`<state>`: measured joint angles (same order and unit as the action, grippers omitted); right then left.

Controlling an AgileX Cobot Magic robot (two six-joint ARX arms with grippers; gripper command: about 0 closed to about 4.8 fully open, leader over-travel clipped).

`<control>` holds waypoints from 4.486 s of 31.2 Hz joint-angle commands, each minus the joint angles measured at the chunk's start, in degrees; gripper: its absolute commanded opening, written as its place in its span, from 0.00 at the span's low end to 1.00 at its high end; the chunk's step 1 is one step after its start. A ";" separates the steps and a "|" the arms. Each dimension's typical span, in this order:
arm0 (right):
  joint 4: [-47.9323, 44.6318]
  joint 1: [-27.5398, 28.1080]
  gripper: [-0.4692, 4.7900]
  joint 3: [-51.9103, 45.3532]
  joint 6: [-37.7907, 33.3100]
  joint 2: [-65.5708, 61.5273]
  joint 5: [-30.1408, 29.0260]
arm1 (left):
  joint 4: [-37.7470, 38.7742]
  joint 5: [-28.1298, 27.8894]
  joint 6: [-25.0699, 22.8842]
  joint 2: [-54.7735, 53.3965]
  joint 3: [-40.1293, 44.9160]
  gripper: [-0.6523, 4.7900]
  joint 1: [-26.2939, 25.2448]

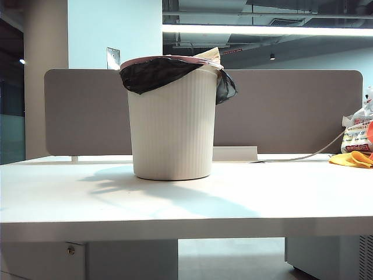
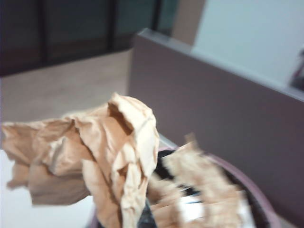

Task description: Pick up all the trash on the table and put it in the trash can.

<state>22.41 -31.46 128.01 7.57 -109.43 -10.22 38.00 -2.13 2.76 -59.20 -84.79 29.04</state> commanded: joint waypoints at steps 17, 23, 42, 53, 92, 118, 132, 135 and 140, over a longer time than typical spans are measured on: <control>-3.26 3.61 0.18 1.03 1.57 -10.38 1.03 | -3.45 5.18 4.83 -5.20 -0.76 1.00 0.00; -1.70 3.61 0.90 1.05 1.90 -10.32 1.36 | -1.84 5.20 4.83 -5.20 -0.79 1.00 0.00; 12.81 3.63 0.07 1.05 0.31 5.44 1.33 | 0.55 6.03 2.14 5.35 -0.79 0.11 0.00; 29.92 3.61 0.07 -2.45 3.67 25.09 1.62 | 12.94 5.81 -0.98 19.10 0.55 0.11 0.00; -26.88 3.61 0.07 -115.25 -19.52 87.47 5.64 | -42.36 6.78 10.38 42.12 75.36 0.11 0.00; -22.95 3.65 0.07 -127.71 -19.58 87.52 9.03 | -45.29 4.92 10.97 42.12 84.39 0.11 0.00; -22.62 3.67 0.12 -127.71 -19.71 87.52 9.05 | -45.18 4.94 10.99 43.28 84.37 0.11 -0.04; -22.08 3.87 0.12 -127.71 -19.71 89.00 9.01 | -45.05 4.90 10.97 45.33 84.37 0.11 -0.42; -21.79 7.39 0.12 -127.71 -19.71 94.64 8.59 | -44.35 10.64 10.99 51.52 84.37 0.11 -8.39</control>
<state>1.28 -25.39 0.51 -12.19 -16.49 -1.56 -5.96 6.24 13.63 -8.84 -0.43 23.09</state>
